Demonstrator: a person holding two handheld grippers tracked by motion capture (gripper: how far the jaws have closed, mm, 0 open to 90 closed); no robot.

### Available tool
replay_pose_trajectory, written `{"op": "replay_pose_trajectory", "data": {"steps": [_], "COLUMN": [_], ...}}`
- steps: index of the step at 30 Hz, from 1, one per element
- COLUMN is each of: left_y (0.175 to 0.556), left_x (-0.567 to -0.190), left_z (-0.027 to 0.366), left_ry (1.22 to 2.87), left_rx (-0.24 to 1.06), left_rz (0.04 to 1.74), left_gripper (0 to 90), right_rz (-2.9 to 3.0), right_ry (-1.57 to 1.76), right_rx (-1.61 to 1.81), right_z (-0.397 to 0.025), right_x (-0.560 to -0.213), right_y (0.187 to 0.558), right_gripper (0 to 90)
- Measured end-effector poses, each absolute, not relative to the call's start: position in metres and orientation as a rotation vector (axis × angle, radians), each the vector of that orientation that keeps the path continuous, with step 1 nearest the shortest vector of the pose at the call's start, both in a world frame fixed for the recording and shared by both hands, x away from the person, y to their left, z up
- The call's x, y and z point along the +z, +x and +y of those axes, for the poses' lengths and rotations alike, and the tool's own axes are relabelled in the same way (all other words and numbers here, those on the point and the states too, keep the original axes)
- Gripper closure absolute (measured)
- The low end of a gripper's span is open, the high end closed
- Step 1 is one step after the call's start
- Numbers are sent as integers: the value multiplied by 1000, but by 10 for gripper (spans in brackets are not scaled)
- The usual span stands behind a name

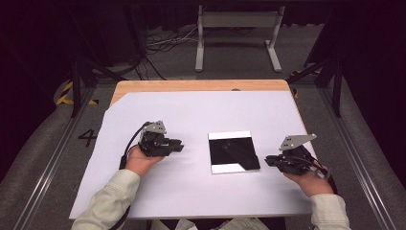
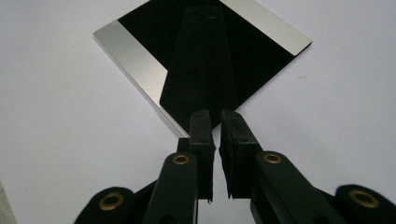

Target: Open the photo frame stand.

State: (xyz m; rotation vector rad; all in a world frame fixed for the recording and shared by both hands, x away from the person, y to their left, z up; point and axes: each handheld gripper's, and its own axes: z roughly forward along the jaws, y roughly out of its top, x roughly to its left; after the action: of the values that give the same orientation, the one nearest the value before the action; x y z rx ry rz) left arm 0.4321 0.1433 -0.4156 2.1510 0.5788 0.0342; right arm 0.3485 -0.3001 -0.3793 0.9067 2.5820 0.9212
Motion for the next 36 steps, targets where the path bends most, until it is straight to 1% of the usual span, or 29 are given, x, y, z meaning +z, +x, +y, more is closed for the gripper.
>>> {"op": "replay_pose_trajectory", "data": {"steps": [36], "left_y": [434], "left_x": [-417], "left_z": [141], "left_ry": [2154], "left_rx": [14], "left_rz": [575], "left_gripper": [703], "right_rz": [2709], "right_ry": [903], "right_rx": [792], "right_z": [-291], "right_x": [-400], "right_y": [354], "right_gripper": [802]}}
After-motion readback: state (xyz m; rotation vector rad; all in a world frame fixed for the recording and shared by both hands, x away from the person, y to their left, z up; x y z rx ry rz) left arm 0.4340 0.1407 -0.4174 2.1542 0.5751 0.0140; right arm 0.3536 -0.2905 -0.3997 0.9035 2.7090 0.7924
